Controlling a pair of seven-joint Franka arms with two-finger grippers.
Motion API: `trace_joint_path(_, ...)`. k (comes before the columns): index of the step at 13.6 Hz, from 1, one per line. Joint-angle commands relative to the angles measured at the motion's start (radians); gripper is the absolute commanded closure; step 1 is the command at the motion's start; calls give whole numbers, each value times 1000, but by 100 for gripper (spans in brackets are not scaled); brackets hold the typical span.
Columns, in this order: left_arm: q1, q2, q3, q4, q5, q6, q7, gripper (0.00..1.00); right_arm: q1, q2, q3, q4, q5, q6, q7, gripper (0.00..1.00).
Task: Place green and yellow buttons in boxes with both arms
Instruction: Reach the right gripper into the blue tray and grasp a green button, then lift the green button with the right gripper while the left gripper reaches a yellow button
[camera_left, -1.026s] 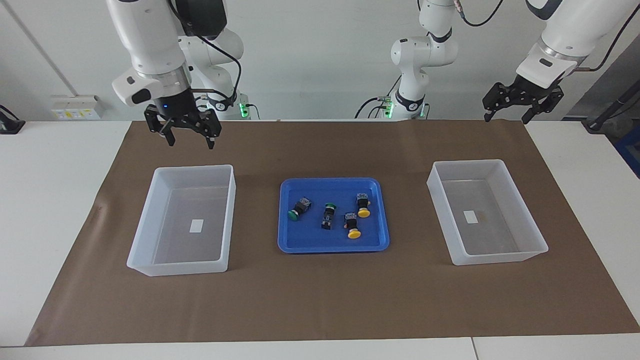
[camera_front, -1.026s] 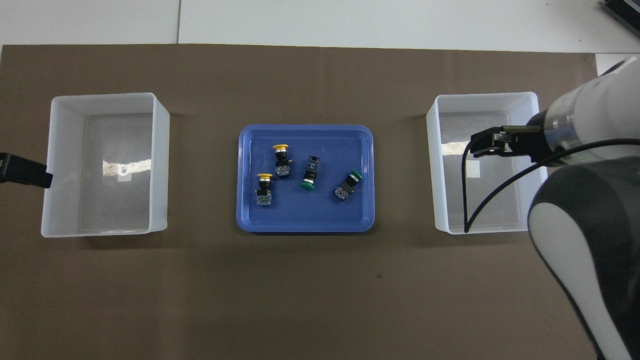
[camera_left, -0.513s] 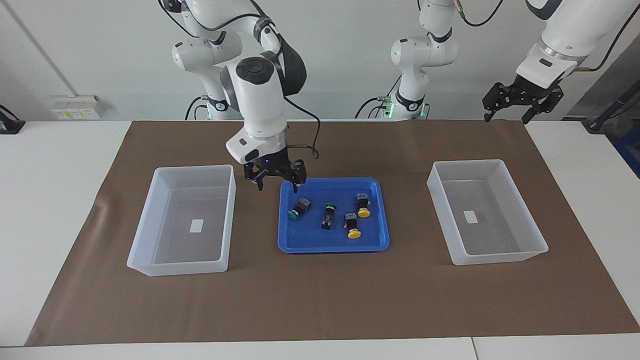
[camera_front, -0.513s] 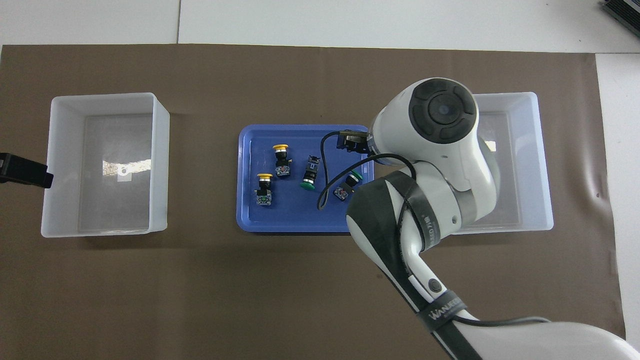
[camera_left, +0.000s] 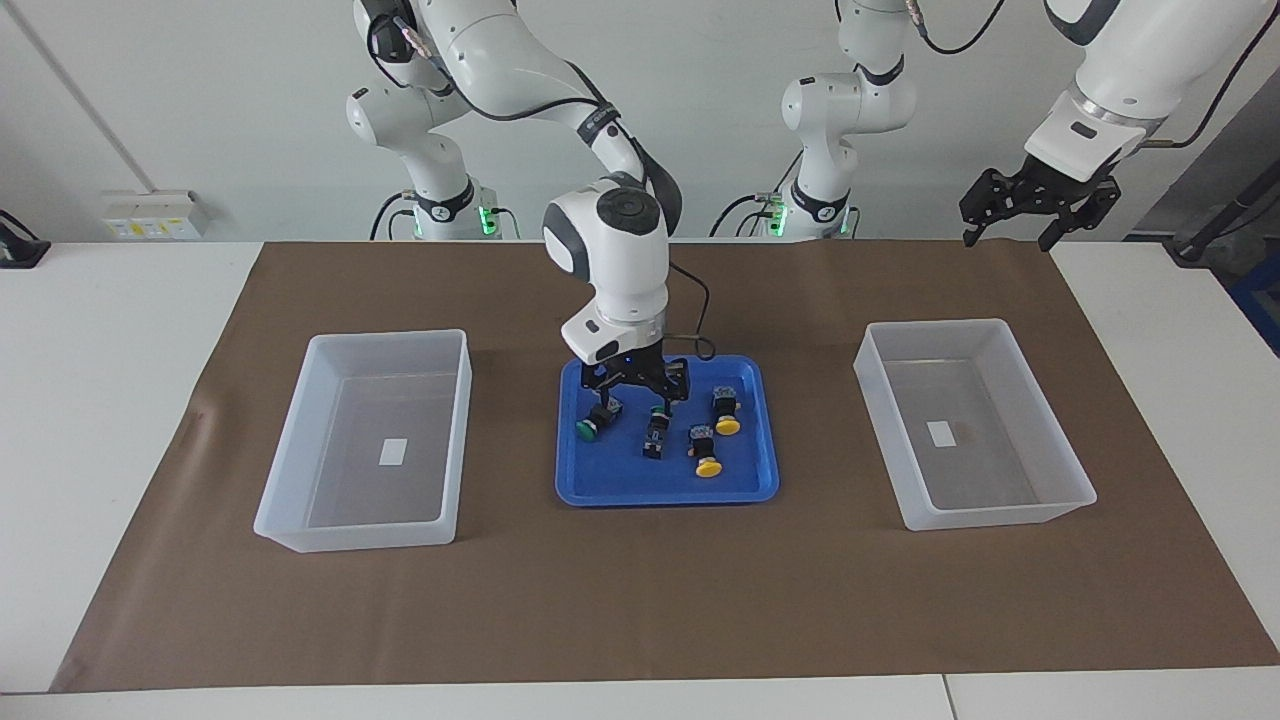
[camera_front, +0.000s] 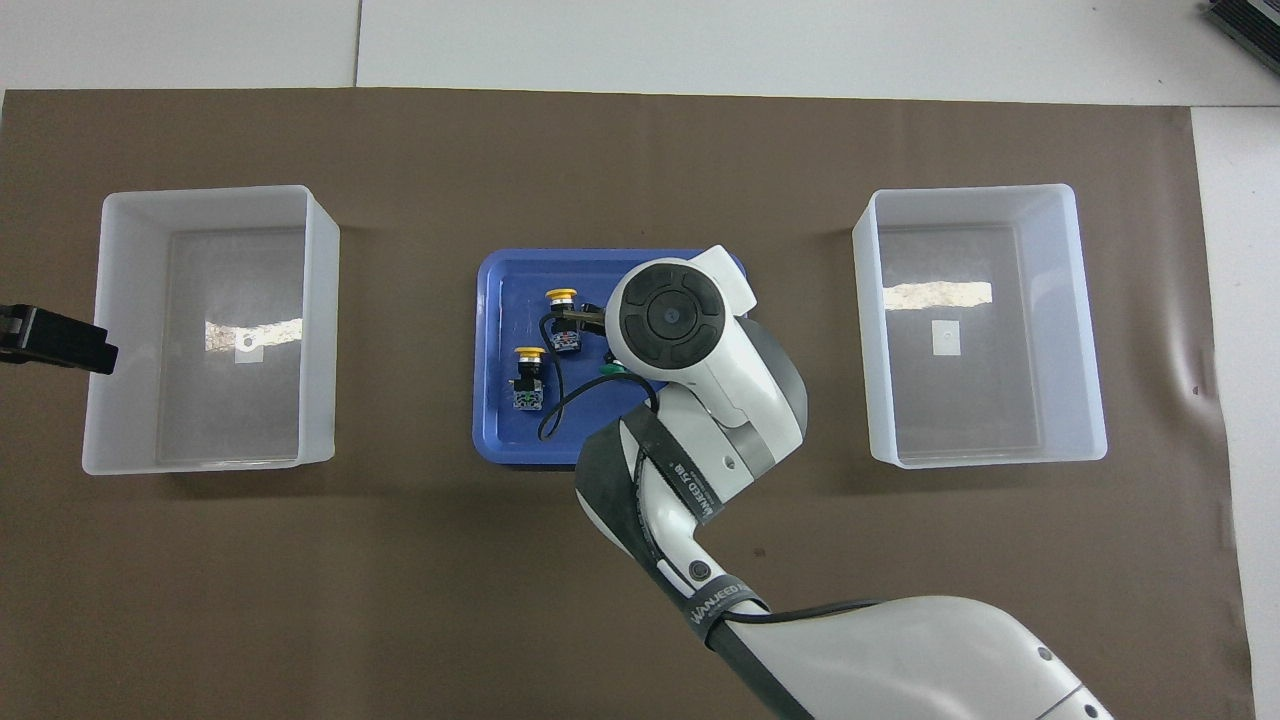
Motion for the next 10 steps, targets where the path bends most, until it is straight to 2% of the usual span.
trace_joint_path(1, -19, -33, 6, -51, 18, 50, -8, 0, 3, 22, -4, 7, -29, 26, 24, 6)
trace_joint_path(2, -25, -33, 6, -55, 18, 57, -8, 0, 4, 30, -4, 7, -29, 34, 27, 11)
trace_joint_path(5, -31, -53, 6, -98, 18, 108, -8, 0, 27, 70, -4, 10, -29, 129, 76, 12)
trace_joint_path(7, -39, -69, 5, -144, 17, 152, -7, 0, 27, 70, -4, 3, -29, 129, 75, 12)
trace_joint_path(9, -62, -98, 5, -207, 17, 212, -8, 0, 27, 70, -4, -26, -31, 140, 72, 17)
trace_joint_path(10, -71, -110, 5, -237, 17, 240, -8, 0, 27, 68, -4, -40, -31, 148, 72, 24)
